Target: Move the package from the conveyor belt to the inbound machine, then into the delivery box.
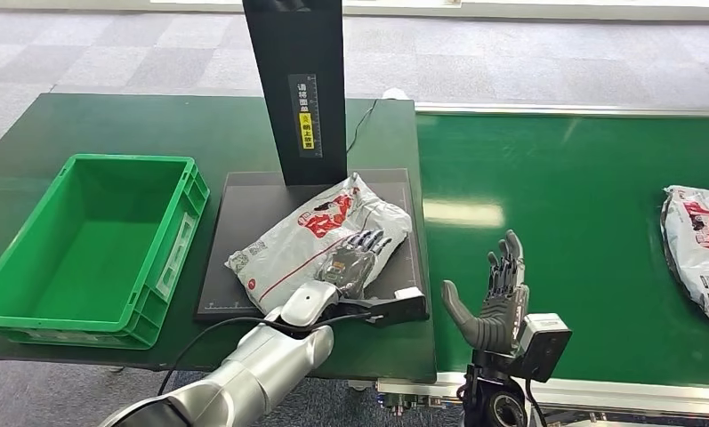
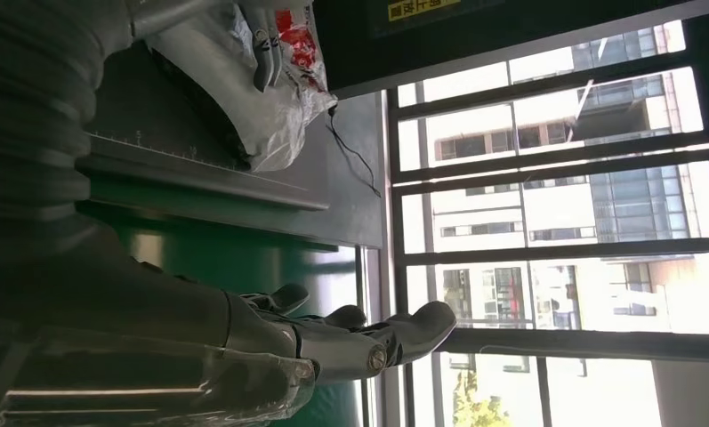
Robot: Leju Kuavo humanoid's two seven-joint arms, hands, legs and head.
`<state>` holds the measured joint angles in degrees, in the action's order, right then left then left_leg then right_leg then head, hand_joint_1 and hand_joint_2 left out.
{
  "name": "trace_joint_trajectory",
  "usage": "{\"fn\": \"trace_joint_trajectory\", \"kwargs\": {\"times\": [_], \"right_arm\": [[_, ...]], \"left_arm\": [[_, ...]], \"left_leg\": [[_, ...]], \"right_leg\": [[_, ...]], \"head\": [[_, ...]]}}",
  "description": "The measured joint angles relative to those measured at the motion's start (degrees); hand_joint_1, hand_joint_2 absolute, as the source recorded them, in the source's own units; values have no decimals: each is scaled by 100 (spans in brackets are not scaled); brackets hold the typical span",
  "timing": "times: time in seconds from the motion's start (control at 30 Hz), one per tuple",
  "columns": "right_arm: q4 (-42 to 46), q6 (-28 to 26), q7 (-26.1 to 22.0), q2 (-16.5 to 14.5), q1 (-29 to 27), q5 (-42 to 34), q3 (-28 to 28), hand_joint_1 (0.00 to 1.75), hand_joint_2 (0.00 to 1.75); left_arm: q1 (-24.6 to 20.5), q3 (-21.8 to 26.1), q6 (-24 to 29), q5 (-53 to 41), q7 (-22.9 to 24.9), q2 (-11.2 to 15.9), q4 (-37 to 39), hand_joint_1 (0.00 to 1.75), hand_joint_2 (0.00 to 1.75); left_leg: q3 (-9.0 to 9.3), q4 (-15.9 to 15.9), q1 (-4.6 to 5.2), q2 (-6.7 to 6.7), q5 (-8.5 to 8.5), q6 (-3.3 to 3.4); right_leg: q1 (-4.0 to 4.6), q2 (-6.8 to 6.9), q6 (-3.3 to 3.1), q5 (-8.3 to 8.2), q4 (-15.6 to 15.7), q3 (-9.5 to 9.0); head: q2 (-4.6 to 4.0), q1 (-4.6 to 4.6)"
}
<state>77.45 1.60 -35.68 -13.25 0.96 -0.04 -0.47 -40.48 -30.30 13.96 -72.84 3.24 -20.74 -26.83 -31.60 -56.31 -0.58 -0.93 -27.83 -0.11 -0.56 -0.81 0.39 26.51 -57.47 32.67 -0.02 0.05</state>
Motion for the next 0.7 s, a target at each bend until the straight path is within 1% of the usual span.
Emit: {"fn": "trace_joint_trajectory", "kwargs": {"times": [0.2, 0.53, 0.7], "right_arm": [[179, 7, 34, -44, -53, 23, -1, 0, 175], [248, 7, 35, -48, -79, 24, -1, 0, 175], [267, 19, 63, -64, -99, 67, 1, 0, 175]], "left_arm": [[-166, -1, -94, -38, 74, 22, 144, 0, 175], [-207, -1, -96, -39, 92, 24, 199, 0, 175], [-309, 66, -153, 18, 264, 72, 254, 0, 175]], "left_leg": [[13, 0, 0, 0, 2, 0], [14, 0, 0, 0, 2, 1], [15, 0, 0, 0, 3, 1]], "right_leg": [[0, 0, 0, -1, 0, -14], [0, 1, 0, -1, 0, -15], [1, 0, 0, -2, 0, -17]], "head": [[0, 1], [0, 1], [0, 1]]}}
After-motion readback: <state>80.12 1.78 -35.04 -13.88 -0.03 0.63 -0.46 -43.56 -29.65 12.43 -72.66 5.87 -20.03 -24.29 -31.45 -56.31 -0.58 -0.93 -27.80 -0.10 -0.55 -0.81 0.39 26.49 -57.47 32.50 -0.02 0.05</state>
